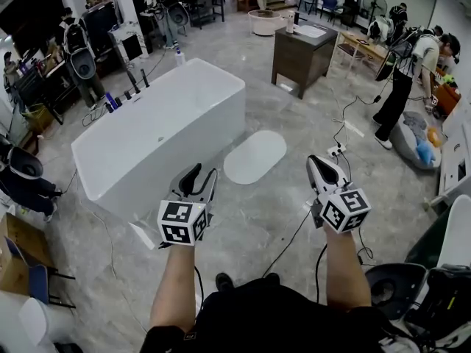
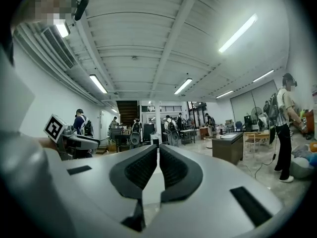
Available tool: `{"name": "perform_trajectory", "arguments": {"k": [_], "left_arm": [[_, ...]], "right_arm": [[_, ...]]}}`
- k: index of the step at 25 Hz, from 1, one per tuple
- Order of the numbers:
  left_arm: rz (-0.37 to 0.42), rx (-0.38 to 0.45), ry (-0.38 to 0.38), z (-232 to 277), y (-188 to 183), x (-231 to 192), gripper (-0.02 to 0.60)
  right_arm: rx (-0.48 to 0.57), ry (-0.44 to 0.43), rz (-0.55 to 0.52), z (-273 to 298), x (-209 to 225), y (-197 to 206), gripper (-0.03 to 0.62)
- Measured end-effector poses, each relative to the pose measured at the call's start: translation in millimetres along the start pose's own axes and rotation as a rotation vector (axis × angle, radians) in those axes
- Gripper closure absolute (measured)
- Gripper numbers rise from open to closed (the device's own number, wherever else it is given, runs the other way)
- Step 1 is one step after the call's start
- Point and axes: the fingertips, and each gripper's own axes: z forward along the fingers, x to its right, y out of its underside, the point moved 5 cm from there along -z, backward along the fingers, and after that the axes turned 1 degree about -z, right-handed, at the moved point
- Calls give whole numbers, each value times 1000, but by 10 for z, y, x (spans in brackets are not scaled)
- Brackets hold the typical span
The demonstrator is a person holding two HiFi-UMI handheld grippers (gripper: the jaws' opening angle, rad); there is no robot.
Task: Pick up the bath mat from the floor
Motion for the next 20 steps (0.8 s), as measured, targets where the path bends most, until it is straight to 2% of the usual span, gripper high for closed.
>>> {"name": "perform_trajectory", "arguments": {"k": [8, 11, 14, 17, 20], "left_arm": [[-2, -22, -18, -7, 38, -29, 302], [10, -37, 2, 28, 53, 18, 245], [15, -42, 5, 41, 60, 35, 222], [31, -31, -17, 33, 61, 25, 219], [26, -31, -33, 35, 80, 17, 187]], "right_arm": [[-2, -17, 35, -11, 17, 13, 447], [-12, -2, 37, -11, 66, 26, 351], [-23, 15, 47, -10, 111, 42, 271], [-42, 16, 51, -7, 133, 74, 240], [-53, 13, 57, -25, 153, 116, 205]]}}
